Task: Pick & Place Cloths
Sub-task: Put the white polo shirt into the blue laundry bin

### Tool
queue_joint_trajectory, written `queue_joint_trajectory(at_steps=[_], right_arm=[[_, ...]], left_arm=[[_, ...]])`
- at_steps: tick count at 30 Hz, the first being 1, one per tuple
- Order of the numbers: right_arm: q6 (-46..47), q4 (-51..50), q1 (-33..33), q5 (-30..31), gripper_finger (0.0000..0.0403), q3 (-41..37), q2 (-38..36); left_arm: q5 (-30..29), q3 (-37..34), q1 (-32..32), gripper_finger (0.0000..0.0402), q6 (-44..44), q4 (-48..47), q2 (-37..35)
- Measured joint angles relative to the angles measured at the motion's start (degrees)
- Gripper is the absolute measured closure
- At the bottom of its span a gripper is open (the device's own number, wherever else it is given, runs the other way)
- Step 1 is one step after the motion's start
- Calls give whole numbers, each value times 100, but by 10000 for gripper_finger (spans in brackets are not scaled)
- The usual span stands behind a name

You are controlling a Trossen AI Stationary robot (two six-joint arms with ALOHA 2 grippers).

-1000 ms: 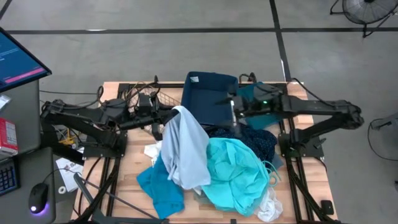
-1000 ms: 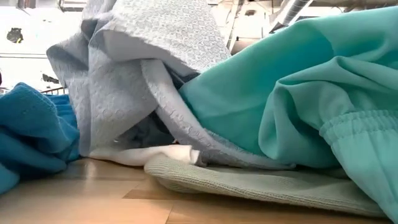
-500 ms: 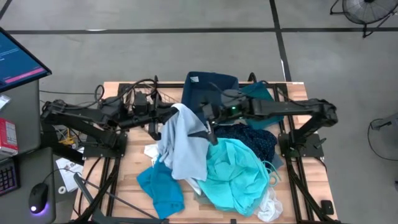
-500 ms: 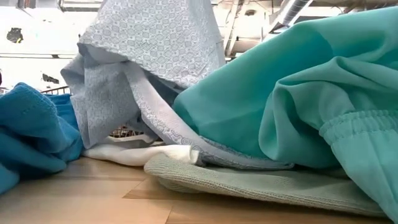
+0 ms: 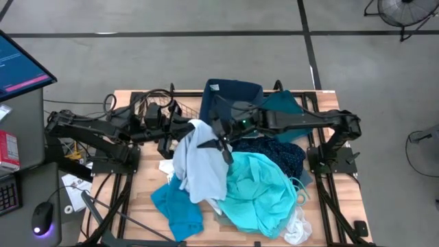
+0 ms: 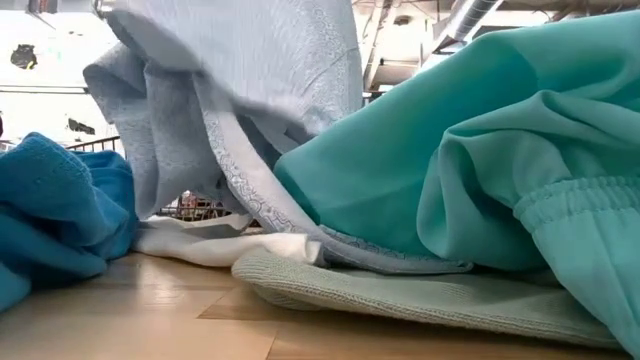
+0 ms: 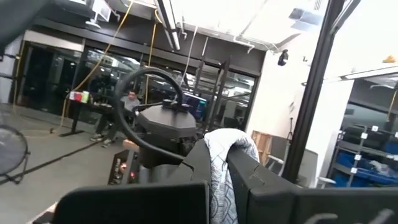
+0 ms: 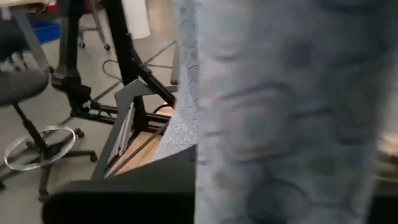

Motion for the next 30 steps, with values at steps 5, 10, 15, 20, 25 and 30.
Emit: queue_joint_trajectory(at_steps=[5,10,15,20,25,30], right_arm=[[271,-779,-290,934,398,94,-594],[-259,-1804,-914,2195,400,996,-1217],[-609,-2020,-1643,2818,401,1761,-1327],[-672,-1926,-2368,2802,402,2236,-1288],[-885,-1374,-2822,2797,402,2282,-1255],[-422,-1333,-3159,2205,402,2299,-1272]], left_arm=[[-2,1,-6,398,-165,66,-8],[-78,4,-123,374,123,18,12],[-34,9,-178,332,290,-256,38],[-94,9,-166,300,115,-680,39],[-83,9,-182,295,-300,-995,39],[-94,7,-247,301,-309,-995,39]])
